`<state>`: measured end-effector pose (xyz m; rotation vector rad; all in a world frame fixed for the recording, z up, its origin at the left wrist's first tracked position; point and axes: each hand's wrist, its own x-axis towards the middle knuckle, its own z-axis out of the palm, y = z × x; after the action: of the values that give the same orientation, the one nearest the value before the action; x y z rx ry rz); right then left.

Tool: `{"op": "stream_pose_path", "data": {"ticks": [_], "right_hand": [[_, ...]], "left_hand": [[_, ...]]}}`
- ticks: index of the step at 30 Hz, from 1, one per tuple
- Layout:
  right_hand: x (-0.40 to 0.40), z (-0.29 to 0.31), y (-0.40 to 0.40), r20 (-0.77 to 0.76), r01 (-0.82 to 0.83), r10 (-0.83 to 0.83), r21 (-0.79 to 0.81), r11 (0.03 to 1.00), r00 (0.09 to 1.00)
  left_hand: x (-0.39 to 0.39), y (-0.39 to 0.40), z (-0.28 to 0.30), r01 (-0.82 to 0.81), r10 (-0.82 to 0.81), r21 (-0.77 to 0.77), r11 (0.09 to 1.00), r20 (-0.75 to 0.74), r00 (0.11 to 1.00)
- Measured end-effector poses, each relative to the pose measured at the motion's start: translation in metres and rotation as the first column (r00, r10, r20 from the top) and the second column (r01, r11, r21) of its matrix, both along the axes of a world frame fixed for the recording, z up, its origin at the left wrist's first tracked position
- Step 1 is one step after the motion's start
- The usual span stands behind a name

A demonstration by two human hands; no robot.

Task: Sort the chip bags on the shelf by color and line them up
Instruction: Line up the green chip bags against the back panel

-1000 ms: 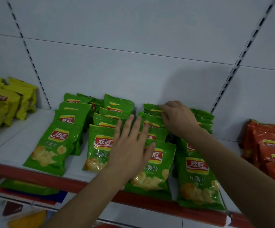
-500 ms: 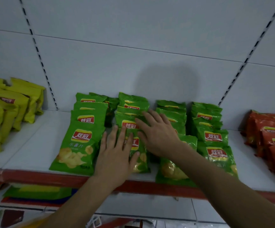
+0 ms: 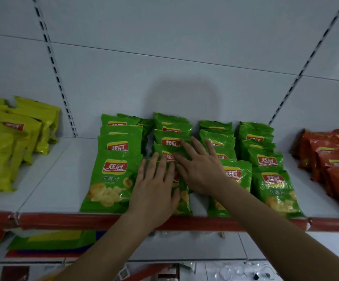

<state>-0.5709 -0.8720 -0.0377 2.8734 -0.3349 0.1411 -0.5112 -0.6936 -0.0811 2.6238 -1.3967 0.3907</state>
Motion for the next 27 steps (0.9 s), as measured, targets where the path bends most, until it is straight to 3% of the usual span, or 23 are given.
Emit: {"op": "stream_pose_path", "data": {"ticks": [6, 14, 19, 24, 27], "right_hand": [[0.014, 0.014, -0.011, 0.092, -0.007, 0.006, 0.01, 1.0, 0.996], [0.042, 0.01, -0.021, 0.004, -0.087, 0.087, 0.062, 0.994, 0.996], [0.055, 0.021, -0.035, 0.097, -0.074, 0.066, 0.08, 0.994, 0.993], [0.068, 0.02, -0.039, -0.073, -0.06, 0.065, 0.079, 0.995, 0.995], [0.069, 0.023, -0.04, -0.088, -0.076, 0.084, 0.087, 0.993, 0.993]], "left_hand": [[0.006, -0.016, 0.005, -0.023, 0.023, -0.034, 0.999, -0.009, 1.0], [0.006, -0.027, 0.0, -0.009, 0.01, 0.021, 1.0, -0.026, 1.0], [0.007, -0.03, 0.008, -0.018, 0.019, 0.009, 1.0, -0.013, 1.0], [0.01, -0.037, 0.008, -0.018, 0.019, 0.03, 0.999, -0.036, 0.999], [0.012, -0.037, 0.003, -0.015, 0.017, 0.039, 0.999, -0.047, 0.999]]}}
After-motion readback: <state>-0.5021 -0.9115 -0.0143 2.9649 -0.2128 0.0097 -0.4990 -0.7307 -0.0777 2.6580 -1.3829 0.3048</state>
